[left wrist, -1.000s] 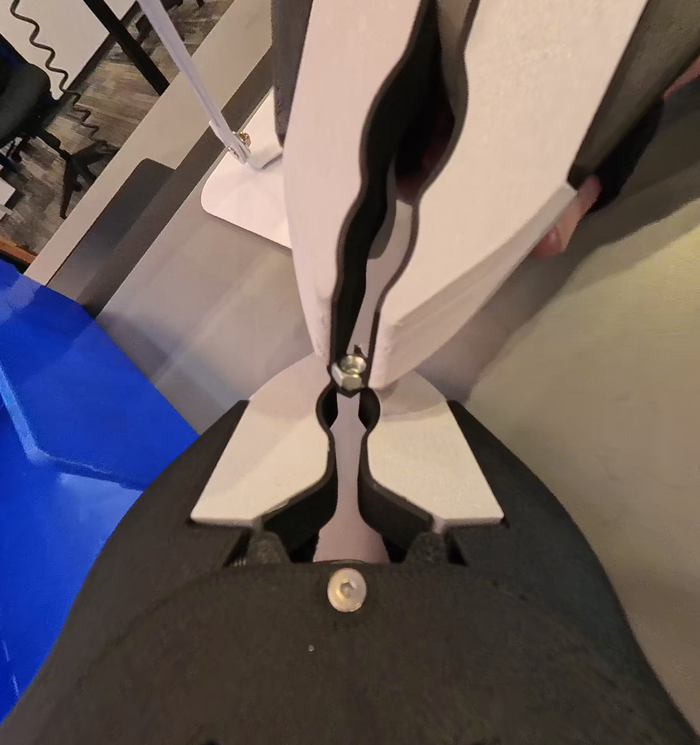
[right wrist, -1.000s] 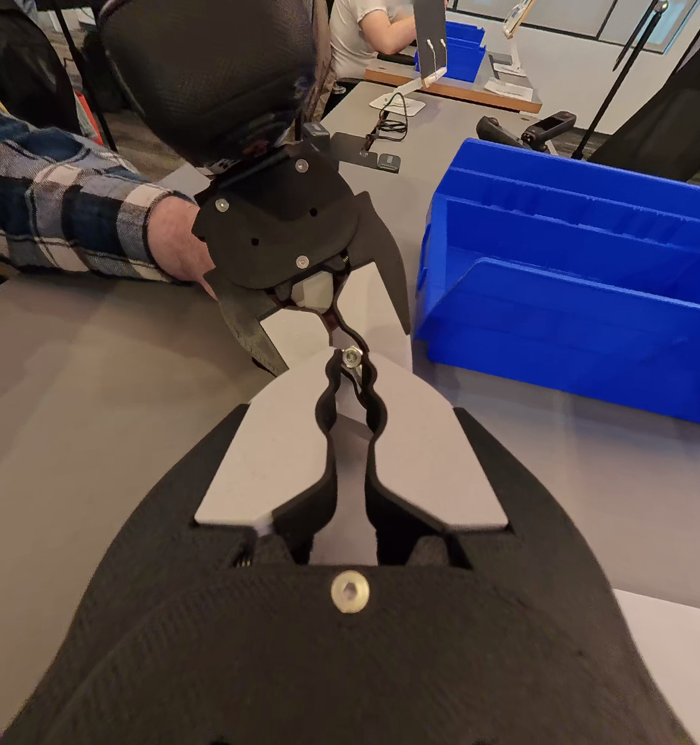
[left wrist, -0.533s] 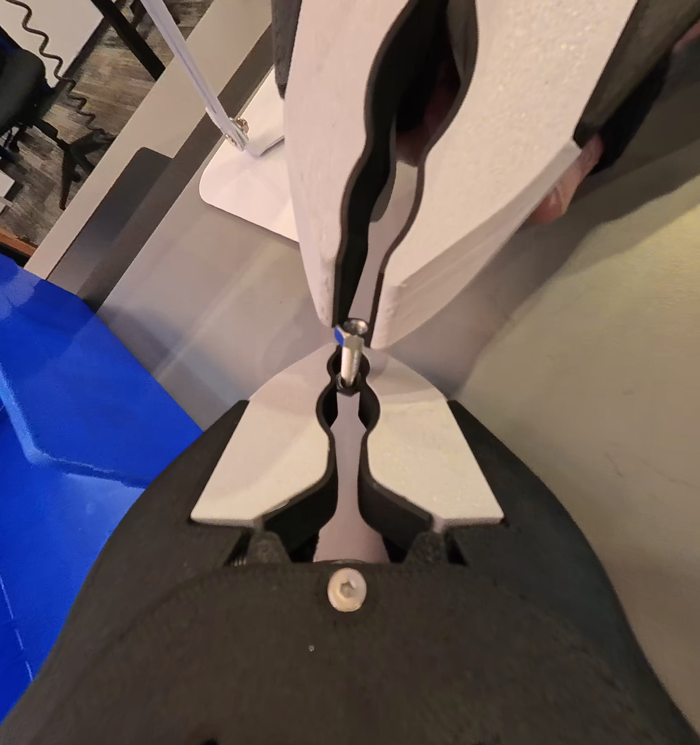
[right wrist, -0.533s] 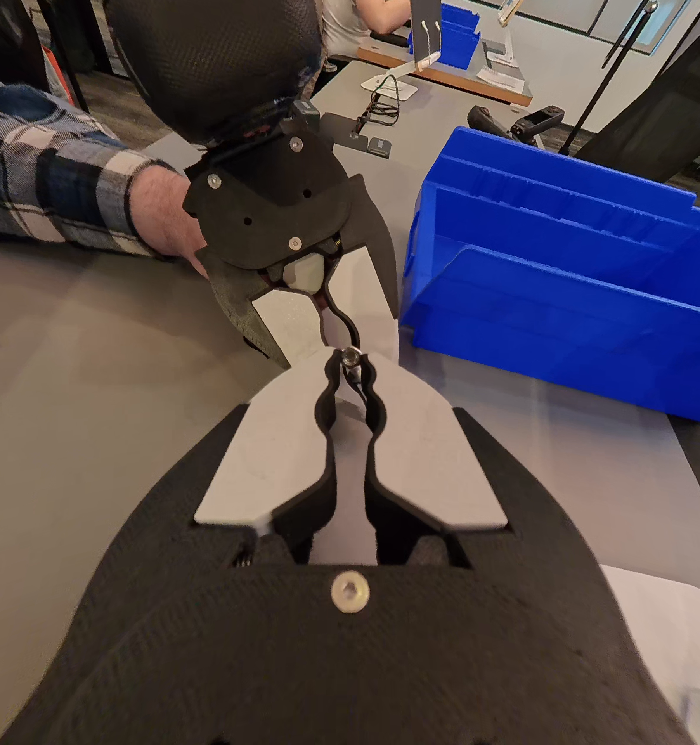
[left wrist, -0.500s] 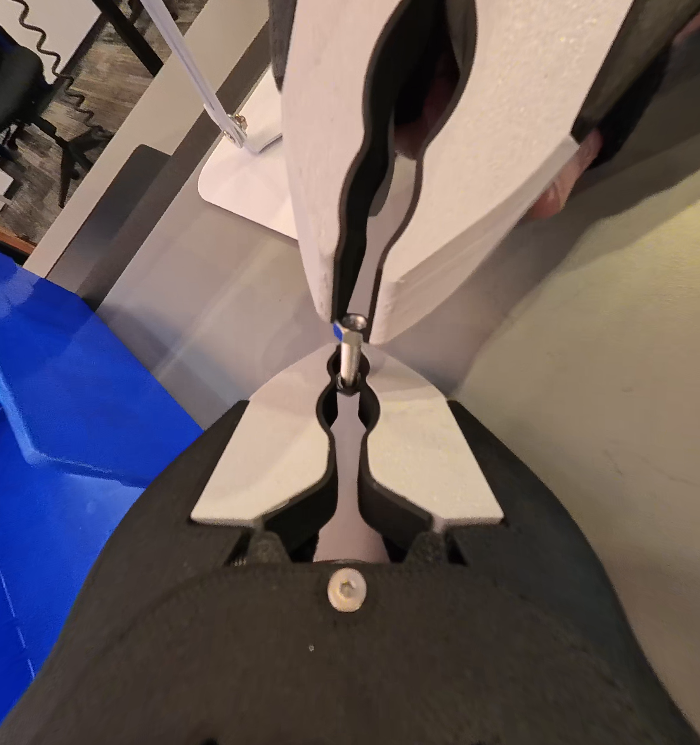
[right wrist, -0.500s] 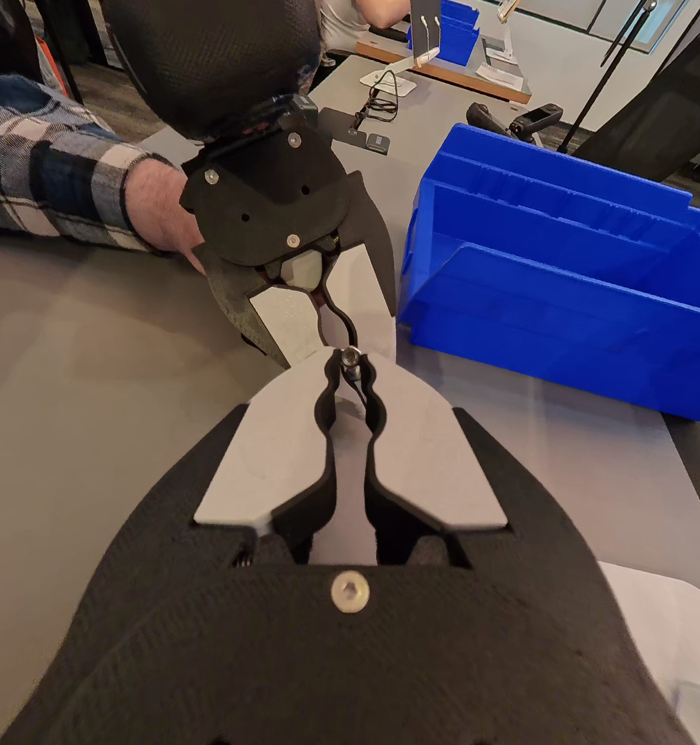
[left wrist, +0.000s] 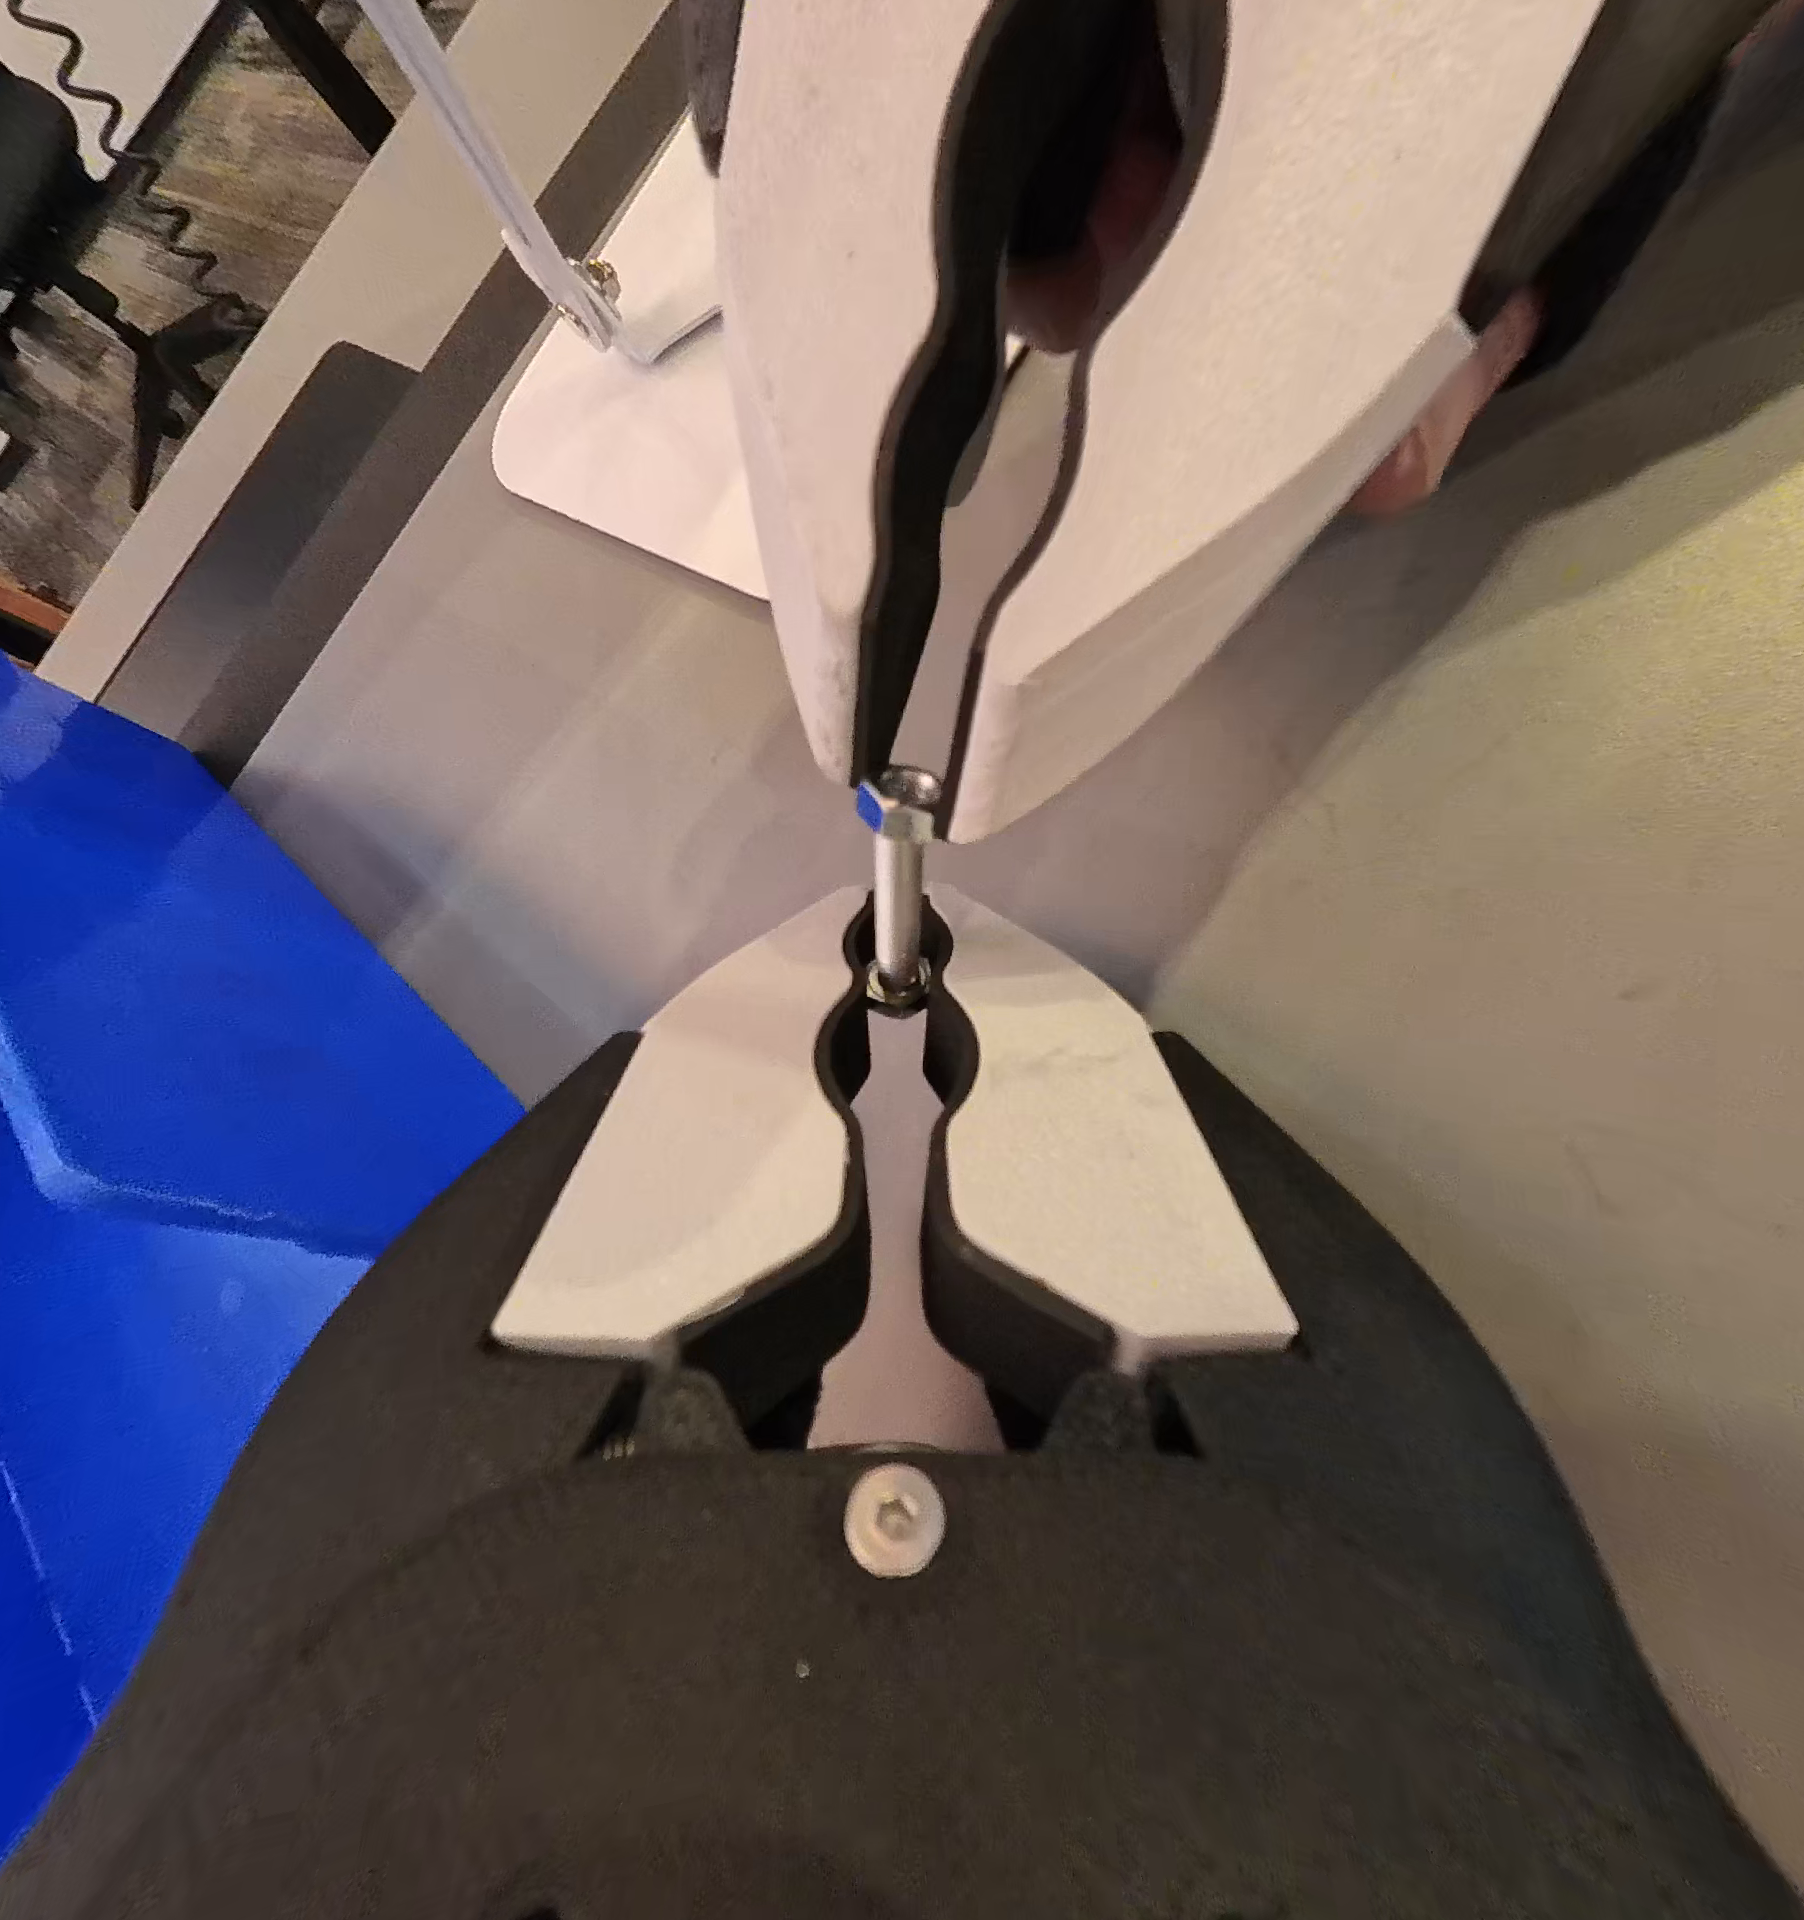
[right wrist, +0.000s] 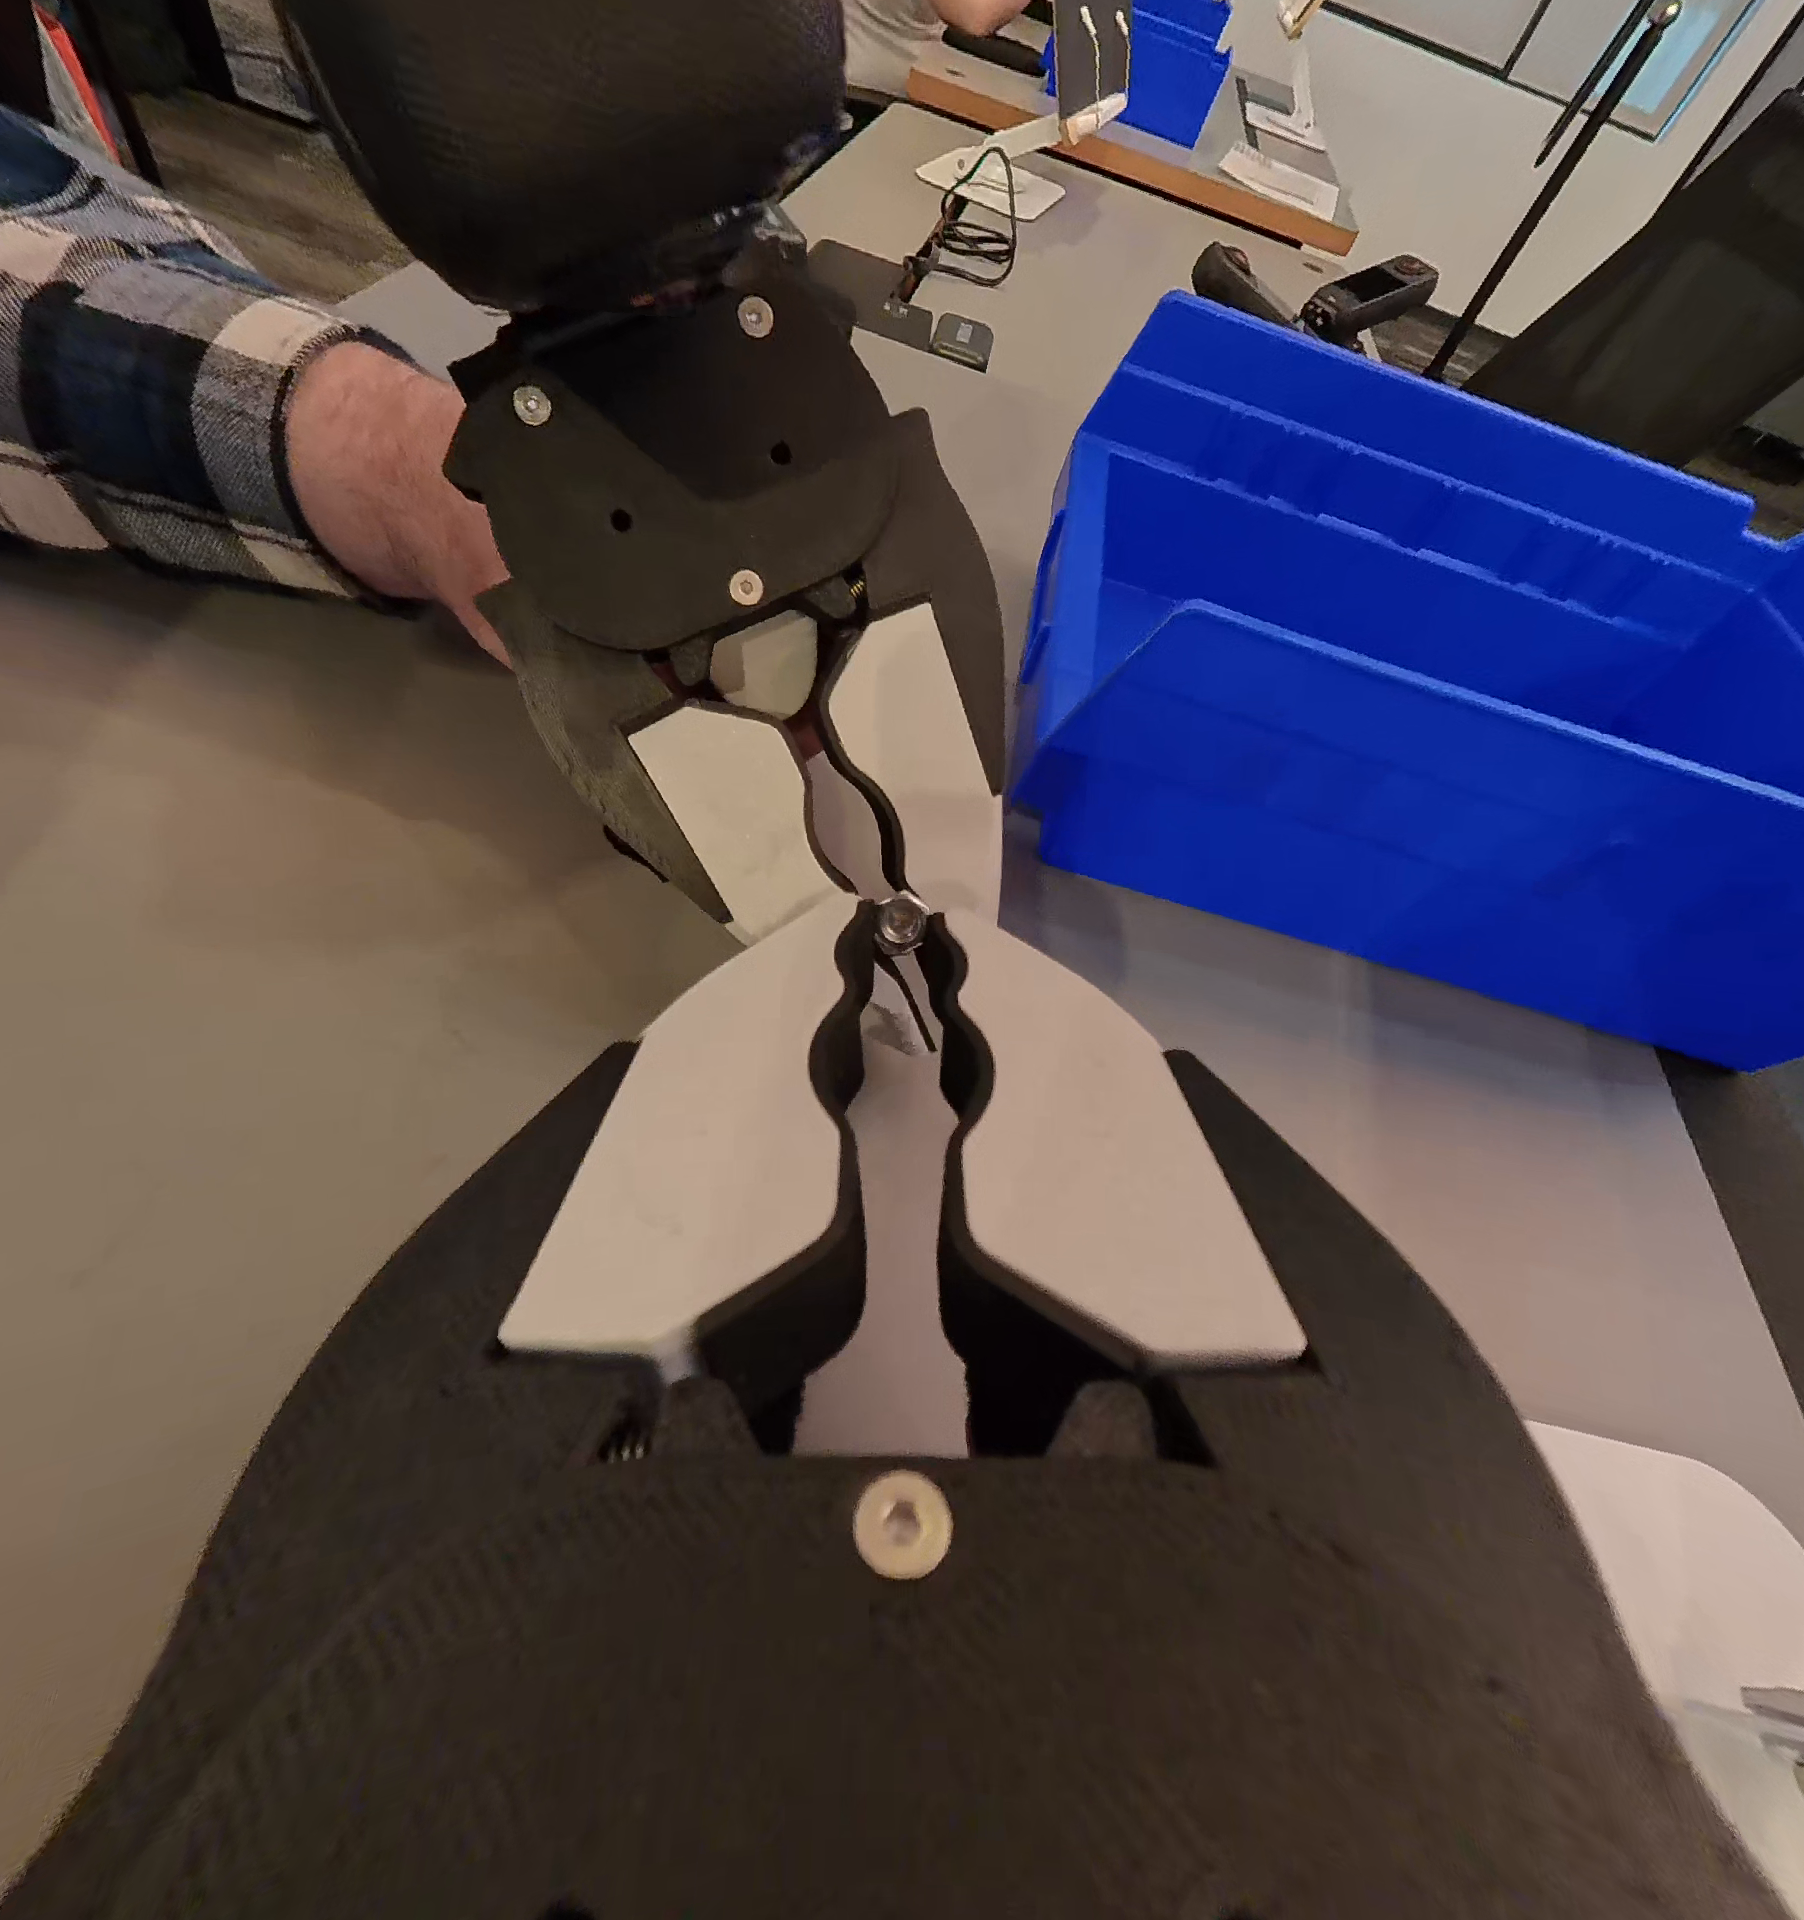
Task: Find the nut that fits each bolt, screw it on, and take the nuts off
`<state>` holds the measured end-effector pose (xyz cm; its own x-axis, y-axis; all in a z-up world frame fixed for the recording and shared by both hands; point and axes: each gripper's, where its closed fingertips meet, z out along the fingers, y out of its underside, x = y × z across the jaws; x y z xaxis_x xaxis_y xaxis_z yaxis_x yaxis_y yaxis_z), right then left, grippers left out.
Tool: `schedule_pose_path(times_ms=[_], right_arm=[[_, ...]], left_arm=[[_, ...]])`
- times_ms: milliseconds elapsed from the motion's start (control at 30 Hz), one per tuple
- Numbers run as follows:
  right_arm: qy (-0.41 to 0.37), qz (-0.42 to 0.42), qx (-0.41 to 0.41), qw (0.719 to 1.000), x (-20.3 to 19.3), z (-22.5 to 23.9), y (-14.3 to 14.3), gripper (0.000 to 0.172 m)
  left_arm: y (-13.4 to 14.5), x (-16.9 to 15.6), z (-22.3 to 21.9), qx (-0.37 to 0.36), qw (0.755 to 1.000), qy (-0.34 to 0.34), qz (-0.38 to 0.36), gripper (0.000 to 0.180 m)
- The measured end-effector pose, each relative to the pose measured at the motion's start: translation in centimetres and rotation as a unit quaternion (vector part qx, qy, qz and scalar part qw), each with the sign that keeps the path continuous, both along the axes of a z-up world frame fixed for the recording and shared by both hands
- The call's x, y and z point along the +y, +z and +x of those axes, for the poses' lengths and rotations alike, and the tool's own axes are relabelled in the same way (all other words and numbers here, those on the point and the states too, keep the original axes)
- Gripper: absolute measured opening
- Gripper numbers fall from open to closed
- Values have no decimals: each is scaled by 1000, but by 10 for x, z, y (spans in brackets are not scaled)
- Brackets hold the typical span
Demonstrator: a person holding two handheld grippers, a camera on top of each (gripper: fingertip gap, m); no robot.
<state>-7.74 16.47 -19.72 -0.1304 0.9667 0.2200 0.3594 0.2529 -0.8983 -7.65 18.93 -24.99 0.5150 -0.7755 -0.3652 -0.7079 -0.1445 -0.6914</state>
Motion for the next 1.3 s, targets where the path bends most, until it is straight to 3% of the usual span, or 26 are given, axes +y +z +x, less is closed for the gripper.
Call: schedule_pose_path(times_ms=[1300], right_arm=[[13,55,-53,997,-5,1,-10,10]], left_arm=[[-12,-6,2,38,999,-15,-14,5]])
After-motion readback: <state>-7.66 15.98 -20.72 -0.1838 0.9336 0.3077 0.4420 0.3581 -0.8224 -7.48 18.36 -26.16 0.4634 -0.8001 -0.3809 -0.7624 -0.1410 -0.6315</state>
